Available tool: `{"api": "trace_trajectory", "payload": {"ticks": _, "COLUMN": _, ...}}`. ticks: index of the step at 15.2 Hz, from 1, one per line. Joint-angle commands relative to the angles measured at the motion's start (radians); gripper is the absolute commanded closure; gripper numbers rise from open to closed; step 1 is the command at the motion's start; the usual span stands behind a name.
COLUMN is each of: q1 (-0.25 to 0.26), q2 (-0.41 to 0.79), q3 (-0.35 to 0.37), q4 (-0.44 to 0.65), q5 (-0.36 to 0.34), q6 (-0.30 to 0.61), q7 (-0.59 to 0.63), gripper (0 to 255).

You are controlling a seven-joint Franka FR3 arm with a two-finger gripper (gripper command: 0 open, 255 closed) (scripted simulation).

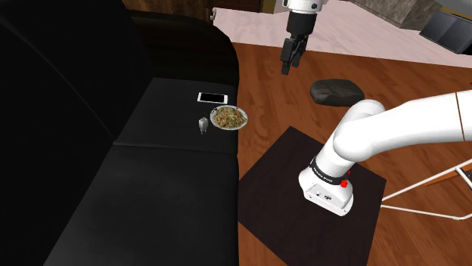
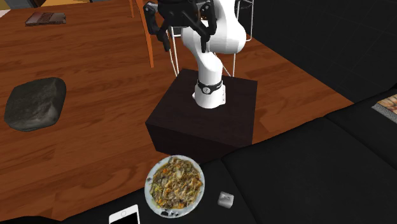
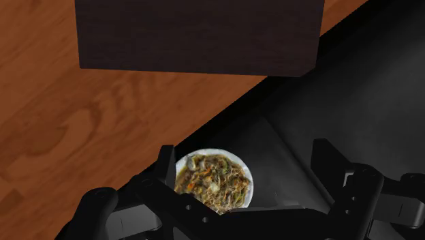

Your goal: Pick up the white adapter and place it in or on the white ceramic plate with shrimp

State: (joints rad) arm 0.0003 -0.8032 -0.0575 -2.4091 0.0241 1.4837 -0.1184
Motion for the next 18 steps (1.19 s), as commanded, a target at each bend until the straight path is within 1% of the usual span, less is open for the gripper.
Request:
{"api": "trace_trajectory", "payload": {"ticks": 1, "q1": 0.000, "q2": 0.000, "q3": 0.000, "q4": 0.000, "q5": 0.000, "q6": 0.000, "q7": 0.000, "gripper": 0}}
{"api": "trace_trajectory", "payload": {"ticks": 6, "q1": 0.024, "q2": 0.098, "q3": 0.060, "q4": -0.056, "q5": 0.041, "q6": 0.169, "q7": 0.061, "gripper": 0}}
{"api": "trace_trajectory", "payload": {"ticks": 10, "q1": 0.042, "q2": 0.202, "q3": 0.107, "q4": -0.075, "q5": 0.067, "q6": 0.306, "q7": 0.108, "gripper": 0}}
{"api": "trace_trajectory", "payload": {"ticks": 14, "q1": 0.057, "q2": 0.326, "q3": 0.152, "q4": -0.070, "q5": 0.083, "q6": 0.437, "q7": 0.155, "gripper": 0}}
{"api": "trace_trajectory", "payload": {"ticks": 18, "q1": 0.068, "q2": 0.466, "q3": 0.194, "q4": -0.040, "q5": 0.085, "q6": 0.559, "q7": 0.205, "gripper": 0}}
